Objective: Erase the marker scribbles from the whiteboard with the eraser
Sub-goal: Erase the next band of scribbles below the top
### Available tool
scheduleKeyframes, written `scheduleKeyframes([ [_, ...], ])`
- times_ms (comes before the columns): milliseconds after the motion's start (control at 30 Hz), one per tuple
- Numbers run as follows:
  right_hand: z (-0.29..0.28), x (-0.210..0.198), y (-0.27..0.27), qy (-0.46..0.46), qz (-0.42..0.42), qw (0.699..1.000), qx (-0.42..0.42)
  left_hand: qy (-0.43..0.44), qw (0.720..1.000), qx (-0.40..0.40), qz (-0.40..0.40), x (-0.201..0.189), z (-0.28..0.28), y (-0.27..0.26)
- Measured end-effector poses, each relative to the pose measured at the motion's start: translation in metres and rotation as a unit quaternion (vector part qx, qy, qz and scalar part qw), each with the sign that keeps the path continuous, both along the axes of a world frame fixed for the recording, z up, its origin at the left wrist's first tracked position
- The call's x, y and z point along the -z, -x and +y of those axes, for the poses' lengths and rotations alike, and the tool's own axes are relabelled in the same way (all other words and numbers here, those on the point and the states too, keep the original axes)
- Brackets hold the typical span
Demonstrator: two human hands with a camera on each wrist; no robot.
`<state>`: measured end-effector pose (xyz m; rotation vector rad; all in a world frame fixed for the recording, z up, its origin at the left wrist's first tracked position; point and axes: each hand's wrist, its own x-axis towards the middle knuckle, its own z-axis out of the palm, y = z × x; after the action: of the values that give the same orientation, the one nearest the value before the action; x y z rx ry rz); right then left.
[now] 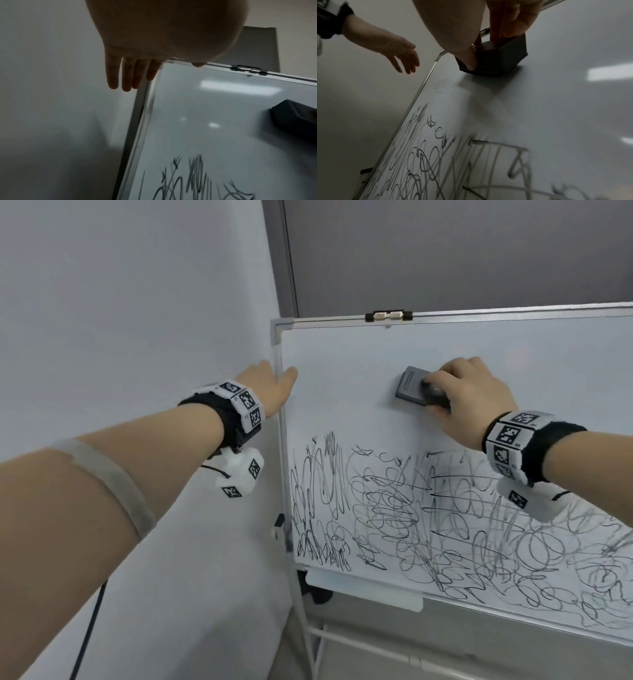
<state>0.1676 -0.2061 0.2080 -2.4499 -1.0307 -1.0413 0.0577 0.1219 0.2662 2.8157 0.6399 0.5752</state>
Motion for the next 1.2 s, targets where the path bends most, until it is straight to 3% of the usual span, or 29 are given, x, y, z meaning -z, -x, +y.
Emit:
scheduleKeyframes([
  [167,0.054,-0.003,0.001,0.035,-0.016,0.999,-0.022,0.177,0.983,-0.038,0.011,0.046,0.037,-0.004],
  [300,0.095,-0.002,0.004,0.056,-0.035,0.997,-0.044,0.32,0.947,-0.028,-0.002,0.069,0.042,-0.02],
  [533,0.144,0.02,0.006,0.11,-0.092,0.988,-0.05,0.436,0.896,0.064,-0.045,0.089,0.032,-0.04],
  [667,0.154,0.043,0.009,0.132,-0.092,0.986,-0.053,0.522,0.848,0.065,-0.062,0.1,0.041,-0.048],
  [833,0.162,0.093,0.016,0.223,-0.108,0.966,-0.067,0.485,0.87,0.04,-0.079,0.112,0.053,-0.054],
  [900,0.165,0.095,0.016,0.246,-0.121,0.959,-0.068,0.491,0.865,0.029,-0.099,0.116,0.062,-0.059],
  [1067,0.169,0.055,0.004,0.166,-0.142,0.975,-0.028,0.499,0.86,0.027,-0.102,0.124,0.067,-0.072],
  [1200,0.176,0.076,0.009,0.18,-0.134,0.974,-0.037,0.483,0.868,0.019,-0.118,0.118,0.055,-0.064],
])
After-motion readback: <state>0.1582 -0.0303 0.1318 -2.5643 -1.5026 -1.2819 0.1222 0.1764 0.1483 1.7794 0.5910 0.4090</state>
